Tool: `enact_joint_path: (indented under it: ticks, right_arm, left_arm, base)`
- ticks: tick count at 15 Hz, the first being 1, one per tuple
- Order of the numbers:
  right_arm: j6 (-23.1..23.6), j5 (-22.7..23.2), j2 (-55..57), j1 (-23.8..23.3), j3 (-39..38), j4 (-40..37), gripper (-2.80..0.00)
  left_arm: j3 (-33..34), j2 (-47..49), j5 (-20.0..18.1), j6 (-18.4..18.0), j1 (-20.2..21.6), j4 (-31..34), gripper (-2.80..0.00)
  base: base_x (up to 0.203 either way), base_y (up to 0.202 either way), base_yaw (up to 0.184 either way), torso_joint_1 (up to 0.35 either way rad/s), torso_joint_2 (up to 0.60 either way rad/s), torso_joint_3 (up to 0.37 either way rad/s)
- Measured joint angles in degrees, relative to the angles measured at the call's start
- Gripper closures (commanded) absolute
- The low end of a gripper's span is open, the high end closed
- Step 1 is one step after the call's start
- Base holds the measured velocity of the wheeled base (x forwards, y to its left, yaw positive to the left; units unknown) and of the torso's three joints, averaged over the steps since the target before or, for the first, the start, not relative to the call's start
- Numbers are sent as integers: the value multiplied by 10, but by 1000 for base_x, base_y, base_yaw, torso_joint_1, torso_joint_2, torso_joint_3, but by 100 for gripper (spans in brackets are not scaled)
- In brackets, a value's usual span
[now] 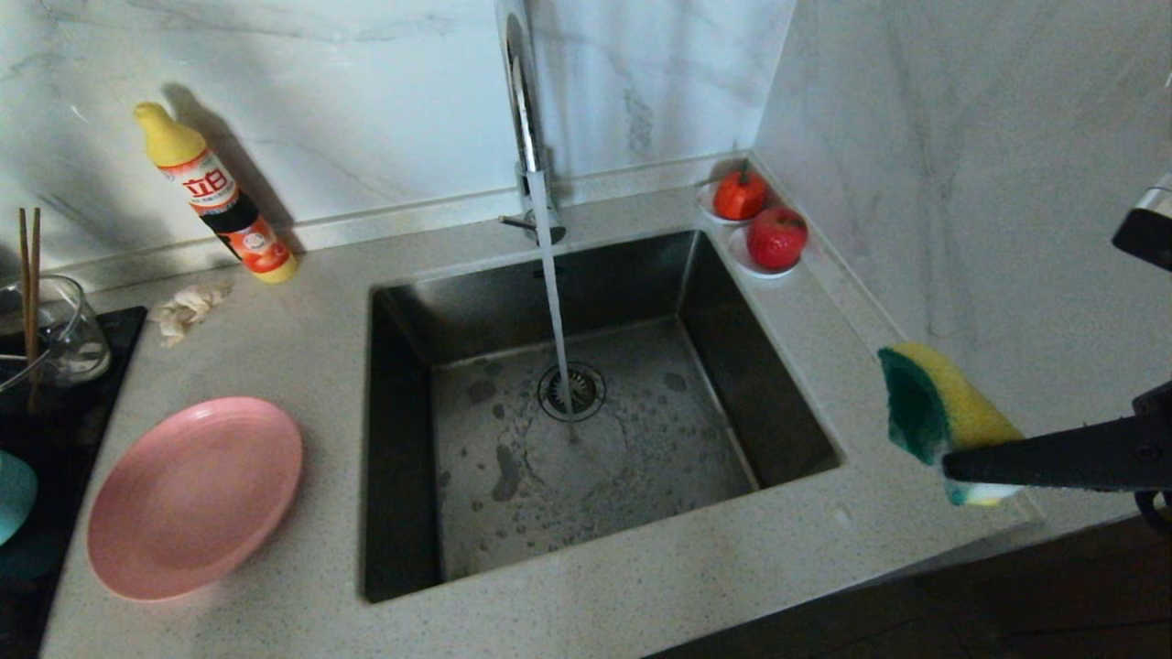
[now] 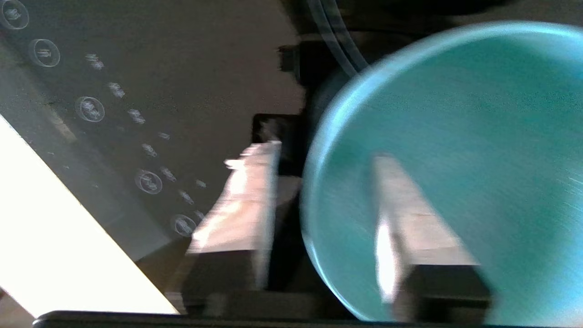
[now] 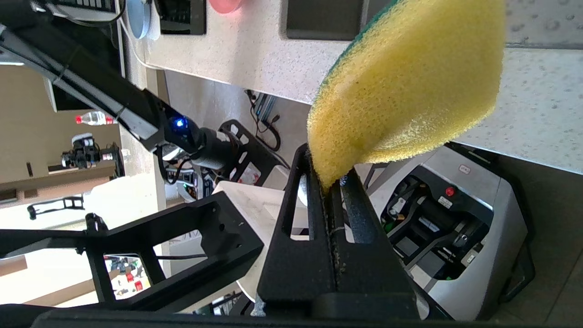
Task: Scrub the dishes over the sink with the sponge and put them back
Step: Place the bowl on the table, then wash the plate
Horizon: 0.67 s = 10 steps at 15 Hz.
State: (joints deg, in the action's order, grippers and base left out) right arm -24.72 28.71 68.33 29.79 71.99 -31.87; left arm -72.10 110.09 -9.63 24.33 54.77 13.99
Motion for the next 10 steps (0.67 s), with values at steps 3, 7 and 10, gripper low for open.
enact_joint_path:
  ticks: [3, 7, 10]
  right_arm:
    - [0, 0, 0, 1, -2, 0, 0]
    - [0, 0, -3, 1, -5, 0, 0]
    - [0, 0, -5, 1, -6, 0, 0]
  left_arm:
    - [-20, -31, -20, 15, 2, 30, -280]
    - [-71, -99, -72, 23, 3, 131, -280]
    - [-98, -161, -146, 14, -2, 229, -280]
  base:
    - [0, 0, 0, 0, 0, 0]
    - [0, 0, 0, 0, 0, 0]
    - [0, 0, 0, 0, 0, 0]
